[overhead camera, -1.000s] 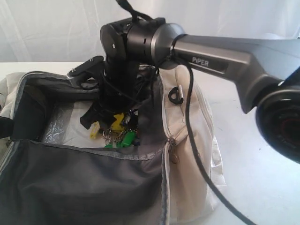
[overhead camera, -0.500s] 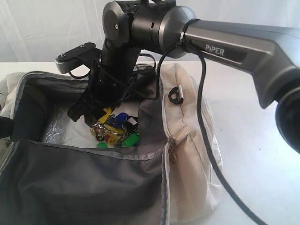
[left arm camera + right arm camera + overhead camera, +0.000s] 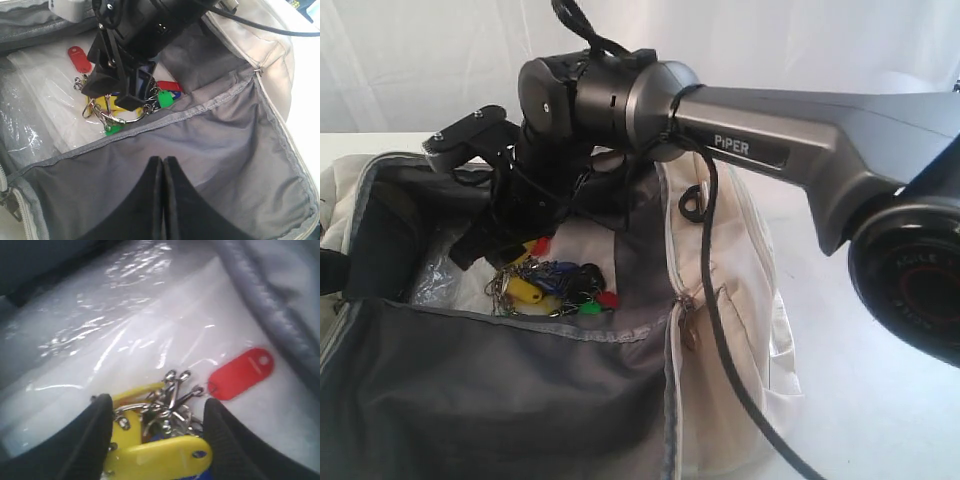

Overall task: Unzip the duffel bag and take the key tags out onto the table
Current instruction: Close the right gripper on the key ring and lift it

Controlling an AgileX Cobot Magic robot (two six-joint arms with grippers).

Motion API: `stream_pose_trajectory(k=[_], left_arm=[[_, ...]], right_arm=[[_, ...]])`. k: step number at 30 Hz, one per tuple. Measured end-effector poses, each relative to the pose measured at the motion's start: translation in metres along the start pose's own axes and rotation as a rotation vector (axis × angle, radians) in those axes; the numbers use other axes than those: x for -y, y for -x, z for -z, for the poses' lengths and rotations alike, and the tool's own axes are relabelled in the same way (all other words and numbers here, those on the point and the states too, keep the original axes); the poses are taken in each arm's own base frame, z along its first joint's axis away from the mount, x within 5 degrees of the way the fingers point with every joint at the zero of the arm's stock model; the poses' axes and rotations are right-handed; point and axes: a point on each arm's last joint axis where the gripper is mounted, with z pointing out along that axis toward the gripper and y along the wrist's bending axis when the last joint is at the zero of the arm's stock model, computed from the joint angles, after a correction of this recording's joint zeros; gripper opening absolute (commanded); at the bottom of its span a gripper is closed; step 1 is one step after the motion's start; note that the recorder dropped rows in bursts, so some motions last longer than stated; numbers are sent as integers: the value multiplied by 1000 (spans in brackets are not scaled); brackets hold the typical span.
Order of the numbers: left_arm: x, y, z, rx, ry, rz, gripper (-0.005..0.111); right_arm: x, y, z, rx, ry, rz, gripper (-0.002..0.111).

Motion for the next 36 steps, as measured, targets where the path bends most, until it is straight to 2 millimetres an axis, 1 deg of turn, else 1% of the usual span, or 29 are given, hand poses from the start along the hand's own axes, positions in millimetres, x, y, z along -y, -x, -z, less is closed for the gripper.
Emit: stream_pose_trajectory(k=[2,4,5,6,8,9,11,13,16,17,19,21,23,24,26,28,32,34,36], left_arm=[[0,0,0,0,0,0,0],[0,0,0,0,0,0,0],[0,0,0,0,0,0,0],[0,0,0,0,0,0,0],[0,0,0,0,0,0,0],[0,0,0,0,0,0,0],[0,0,0,0,0,0,0],[0,0,0,0,0,0,0],[0,0,0,0,0,0,0],[0,0,0,0,0,0,0],[0,0,0,0,0,0,0],[0,0,0,0,0,0,0],[0,0,0,0,0,0,0],[0,0,0,0,0,0,0],[0,0,0,0,0,0,0],[0,0,0,0,0,0,0],[0,0,0,5,-4,4,0],[0,1,0,7,-5,5,0],[1,1,0,8,-6,6,0]], right_arm=[[12,0,-3,12,-62,-31,7],[20,-2,-4,11,-80,-54,16],[23,-3,-6,4,-86,-63,27],[31,-7,-7,-13,-93,-83,33],[36,-11,-10,-43,-93,-95,45],[37,-12,-10,-55,-93,-98,55],[38,-15,-8,-80,-90,-100,62],[33,-11,1,-70,-75,-51,63],[18,-2,21,-25,-65,50,64],[16,0,24,-17,-62,66,65],[9,0,25,-26,-44,98,67],[-3,-2,20,-68,-47,154,67],[-17,-5,7,-117,-92,211,71],[-25,-8,-3,-141,-108,241,71],[-34,-14,-23,-186,-150,257,71],[-33,-19,-35,-216,-222,247,71],[-33,-22,-41,-246,-292,215,70],[-32,-23,-44,-257,-300,202,63],[-32,-24,-45,-267,-301,196,51]])
